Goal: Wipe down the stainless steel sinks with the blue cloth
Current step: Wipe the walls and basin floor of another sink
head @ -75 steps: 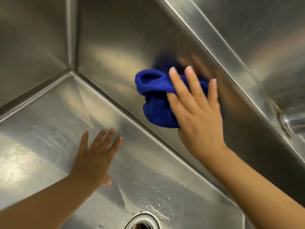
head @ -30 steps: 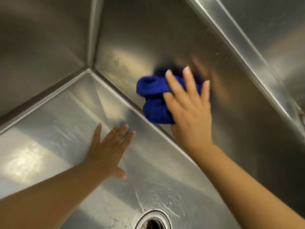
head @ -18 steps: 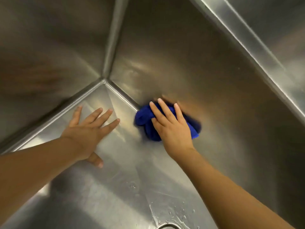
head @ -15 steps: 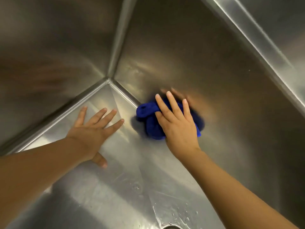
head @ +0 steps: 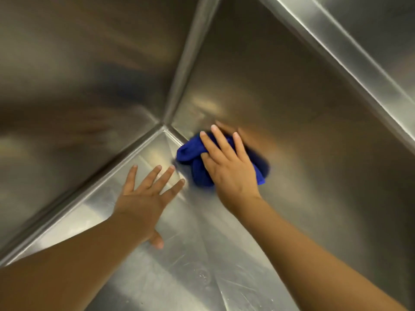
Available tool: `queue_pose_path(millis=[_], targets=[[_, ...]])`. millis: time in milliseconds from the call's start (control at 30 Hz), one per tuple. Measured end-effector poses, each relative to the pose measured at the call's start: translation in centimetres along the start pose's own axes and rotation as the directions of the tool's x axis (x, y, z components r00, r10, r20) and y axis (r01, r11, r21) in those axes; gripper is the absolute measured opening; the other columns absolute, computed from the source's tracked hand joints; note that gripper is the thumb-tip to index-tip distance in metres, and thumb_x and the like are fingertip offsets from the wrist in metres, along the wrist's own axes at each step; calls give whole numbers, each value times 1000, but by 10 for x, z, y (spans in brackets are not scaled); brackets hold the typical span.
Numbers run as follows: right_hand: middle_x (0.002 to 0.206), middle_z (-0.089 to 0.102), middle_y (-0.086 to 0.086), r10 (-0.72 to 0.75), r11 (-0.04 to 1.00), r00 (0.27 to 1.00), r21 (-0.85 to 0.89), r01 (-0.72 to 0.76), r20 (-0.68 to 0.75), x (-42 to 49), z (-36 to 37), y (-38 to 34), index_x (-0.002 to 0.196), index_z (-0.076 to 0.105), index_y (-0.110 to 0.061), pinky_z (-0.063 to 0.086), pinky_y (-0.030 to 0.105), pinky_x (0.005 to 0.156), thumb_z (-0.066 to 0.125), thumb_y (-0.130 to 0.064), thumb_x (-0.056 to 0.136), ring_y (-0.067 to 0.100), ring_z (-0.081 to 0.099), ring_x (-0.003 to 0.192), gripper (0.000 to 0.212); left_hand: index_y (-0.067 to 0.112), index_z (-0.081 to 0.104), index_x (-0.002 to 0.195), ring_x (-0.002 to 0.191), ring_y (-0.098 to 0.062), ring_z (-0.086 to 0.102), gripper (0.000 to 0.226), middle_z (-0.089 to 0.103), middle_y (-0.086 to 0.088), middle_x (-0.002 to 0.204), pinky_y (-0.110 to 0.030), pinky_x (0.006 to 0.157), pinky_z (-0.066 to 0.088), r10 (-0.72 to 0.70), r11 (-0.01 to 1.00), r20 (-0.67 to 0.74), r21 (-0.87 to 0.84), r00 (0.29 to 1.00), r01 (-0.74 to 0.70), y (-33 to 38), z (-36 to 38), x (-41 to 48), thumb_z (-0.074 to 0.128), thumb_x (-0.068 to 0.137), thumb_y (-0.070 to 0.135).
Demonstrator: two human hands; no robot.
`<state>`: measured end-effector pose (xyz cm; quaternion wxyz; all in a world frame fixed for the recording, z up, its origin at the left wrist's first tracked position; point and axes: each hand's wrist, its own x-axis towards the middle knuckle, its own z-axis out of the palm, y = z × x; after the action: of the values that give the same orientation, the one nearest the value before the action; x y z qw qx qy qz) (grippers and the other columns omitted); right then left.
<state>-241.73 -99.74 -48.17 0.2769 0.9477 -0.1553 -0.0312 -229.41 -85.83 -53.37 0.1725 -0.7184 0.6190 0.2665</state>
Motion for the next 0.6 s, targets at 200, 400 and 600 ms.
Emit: queue_pose_path(millis=[200, 400, 600], targets=[[148, 44, 7, 267, 960, 861, 197, -199, -433, 29, -73, 38, 106, 61, -7, -6, 47, 116, 50, -1, 89, 35, 27, 139, 21, 30, -35, 142, 139, -25, -35, 131, -45, -4, 148, -57, 103, -24, 17, 999, -41, -42, 999, -19, -5, 1, -2, 70, 71, 62], [153, 35, 7, 68, 997, 986, -16, -72, -152, 43, -31, -4, 126, 59, -11, 0, 51, 115, 42, -15, 94, 33, 26, 143, 37, 32, -33, 143, 140, -26, -34, 130, -44, -3, 148, -57, 104, -23, 3, 999, -39, -41, 999, -5, -4, 2, -1, 71, 70, 62], [149, 42, 10, 68, 996, 995, 67, -63, -71, 45, -30, -9, 124, 62, -5, -7, 47, 116, 61, -11, 80, 35, 29, 141, 44, 35, -32, 143, 137, -23, -37, 132, -46, 0, 147, -58, 104, -24, 12, 997, -44, -82, 999, -16, -7, 4, 0, 73, 69, 61]])
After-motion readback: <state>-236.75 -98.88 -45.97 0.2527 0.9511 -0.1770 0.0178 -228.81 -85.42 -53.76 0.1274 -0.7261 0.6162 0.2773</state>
